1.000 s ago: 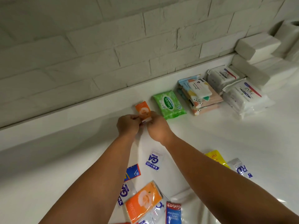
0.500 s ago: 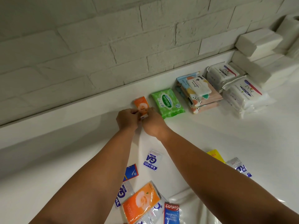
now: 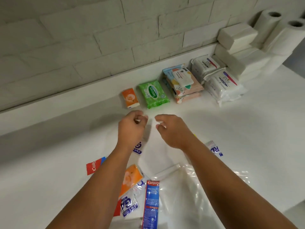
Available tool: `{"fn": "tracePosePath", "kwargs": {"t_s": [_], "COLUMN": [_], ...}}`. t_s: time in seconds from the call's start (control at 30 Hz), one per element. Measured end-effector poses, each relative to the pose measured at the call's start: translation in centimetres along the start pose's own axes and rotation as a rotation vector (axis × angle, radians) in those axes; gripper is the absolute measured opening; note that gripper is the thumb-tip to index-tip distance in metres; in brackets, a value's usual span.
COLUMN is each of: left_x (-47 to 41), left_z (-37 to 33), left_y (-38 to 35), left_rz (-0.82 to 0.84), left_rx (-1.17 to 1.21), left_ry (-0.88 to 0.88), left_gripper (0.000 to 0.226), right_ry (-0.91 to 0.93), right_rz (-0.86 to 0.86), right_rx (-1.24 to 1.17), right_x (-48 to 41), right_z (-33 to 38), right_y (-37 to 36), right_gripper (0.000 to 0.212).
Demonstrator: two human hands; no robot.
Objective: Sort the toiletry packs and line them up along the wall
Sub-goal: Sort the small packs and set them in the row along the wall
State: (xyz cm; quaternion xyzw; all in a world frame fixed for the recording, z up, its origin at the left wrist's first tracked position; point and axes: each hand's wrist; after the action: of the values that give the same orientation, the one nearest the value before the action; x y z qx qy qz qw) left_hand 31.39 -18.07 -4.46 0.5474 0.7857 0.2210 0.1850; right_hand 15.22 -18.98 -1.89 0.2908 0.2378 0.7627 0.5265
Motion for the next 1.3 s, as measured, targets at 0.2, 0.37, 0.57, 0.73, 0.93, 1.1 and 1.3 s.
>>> {"fn": "tracePosePath", "kwargs": {"t_s": [0.2, 0.37, 0.57, 0.73, 0.93, 1.1, 1.3], "left_x": [6.0, 8.4, 9.0, 8.7, 8.8, 8.8, 7.7], "left_z": [-2.0, -2.5, -3.6, -4.2, -5.3, -5.4, -5.7], "left_y": [-3.9, -7.1, -9.1, -9.7, -9.5, -8.5, -6.6], "left_rz": [0.280, 0.414, 0.474, 0.513, 0.468, 0.379, 0.247], "left_rx": [-0.088, -0.178, -0.338, -0.377, -0.078, 0.129, 0.335], "left_ry": [-0.113, -0.183, -0.162, -0.124, 0.022, 0.022, 0.042], "left_gripper": [0.027, 0.052, 0.070, 0.065, 0.036, 0.039, 0.048], "right_ry": [-0.177, -0.174, -0.137, -0.106, -0.040, 0.040, -0.019], "right_rz": [-0.092, -0.106, -0.059, -0.029, -0.006, -0.037, -0.019], "right_rx": [0.019, 0.191, 0.283, 0.253, 0.263, 0.192, -0.160], "right_x": [5.9, 8.7, 9.5, 9.1, 9.0, 8.3, 5.7], "right_z": [-5.4, -8.7, -11.1, -11.9, -12.7, -12.5, -10.2], "right_y": [4.2, 5.4, 4.4, 4.4, 4.8, 5.1, 5.7], "right_gripper": [0.037, 0.043, 0.024, 0.035, 0.037, 0.025, 0.017]}}
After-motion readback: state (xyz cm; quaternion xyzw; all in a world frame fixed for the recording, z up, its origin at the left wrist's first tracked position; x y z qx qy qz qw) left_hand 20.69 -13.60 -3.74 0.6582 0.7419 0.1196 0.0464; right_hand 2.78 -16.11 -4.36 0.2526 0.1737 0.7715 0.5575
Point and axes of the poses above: each hand's wrist, its own x-axis away from the middle knuckle, its own y-axis out of the back of the hand, z = x × y, and after that the axes turned 4 degrees about -y, right-handed
